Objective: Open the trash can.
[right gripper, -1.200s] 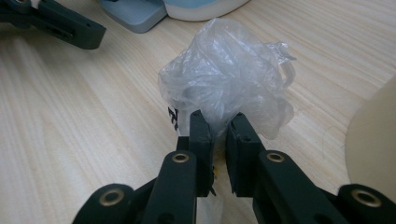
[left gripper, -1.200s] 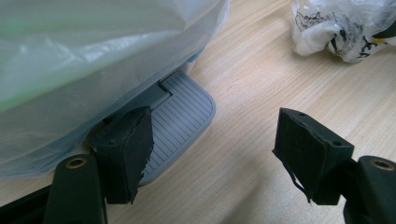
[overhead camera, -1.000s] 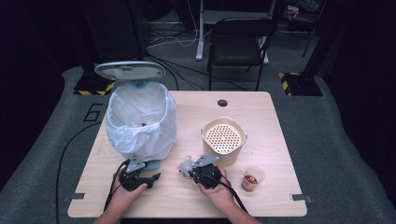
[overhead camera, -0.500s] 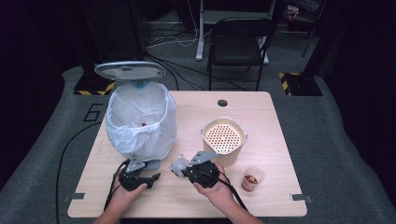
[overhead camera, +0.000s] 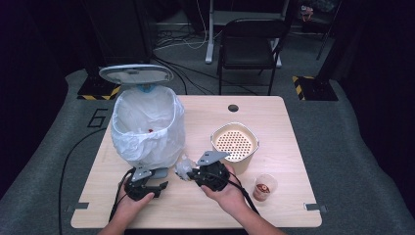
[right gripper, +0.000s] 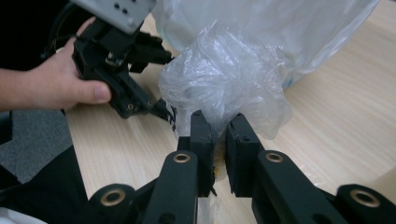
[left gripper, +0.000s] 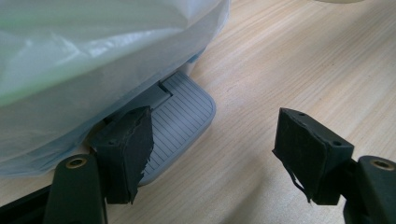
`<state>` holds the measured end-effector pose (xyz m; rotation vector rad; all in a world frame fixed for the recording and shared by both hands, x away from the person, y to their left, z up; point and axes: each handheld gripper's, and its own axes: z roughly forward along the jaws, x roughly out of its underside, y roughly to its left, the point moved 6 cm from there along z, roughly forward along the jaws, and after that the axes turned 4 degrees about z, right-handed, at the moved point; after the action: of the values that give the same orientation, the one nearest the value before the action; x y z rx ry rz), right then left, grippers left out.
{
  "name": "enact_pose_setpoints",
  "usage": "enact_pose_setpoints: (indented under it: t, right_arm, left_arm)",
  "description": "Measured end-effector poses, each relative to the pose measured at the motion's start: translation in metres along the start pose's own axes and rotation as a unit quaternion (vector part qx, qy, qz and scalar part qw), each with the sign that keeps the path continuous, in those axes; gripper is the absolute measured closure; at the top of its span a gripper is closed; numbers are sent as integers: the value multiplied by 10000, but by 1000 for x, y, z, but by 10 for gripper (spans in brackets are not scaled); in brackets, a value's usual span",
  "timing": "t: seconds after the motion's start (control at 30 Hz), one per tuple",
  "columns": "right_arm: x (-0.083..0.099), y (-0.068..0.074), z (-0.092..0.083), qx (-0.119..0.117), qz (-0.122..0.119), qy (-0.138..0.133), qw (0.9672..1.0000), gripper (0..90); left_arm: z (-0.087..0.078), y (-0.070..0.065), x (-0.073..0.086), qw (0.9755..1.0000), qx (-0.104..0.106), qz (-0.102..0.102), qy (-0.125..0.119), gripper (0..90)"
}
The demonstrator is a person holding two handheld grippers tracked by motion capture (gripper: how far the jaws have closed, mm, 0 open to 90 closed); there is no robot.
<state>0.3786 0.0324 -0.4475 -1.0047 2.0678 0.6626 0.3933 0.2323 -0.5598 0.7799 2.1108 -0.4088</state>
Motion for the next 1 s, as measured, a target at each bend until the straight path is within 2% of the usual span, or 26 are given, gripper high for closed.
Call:
enact_pose_setpoints:
  t: [0.07,0.13,0.27,0.63,0.73,0.8,1.0]
  right_arm:
    - [-10,-2,-6,54,22,-91,9999,831]
    - [-15,-4,-9,81,-81,-97,9999,831]
    - [-25,-8,-13,101,8,-143,9998,831]
    - [-49,-15,-21,175,12,-312,9994,829]
    - [-56,-18,-25,212,-14,-358,9991,829]
    - [-61,-20,-28,222,68,-397,9989,828]
    - [-70,-21,-31,222,106,-402,9989,828]
  left_arm:
    - [0,0,0,10000,5,-21,8,280]
    - [0,1,0,10000,29,-19,14,280]
    - [0,1,0,10000,39,-31,8,280]
    - [-1,2,0,10000,82,-16,-5,281]
    - [0,3,-2,9999,125,-97,-54,281]
    - [1,3,-2,9997,109,-179,-125,281]
    - [1,3,-2,9999,97,-99,-91,280]
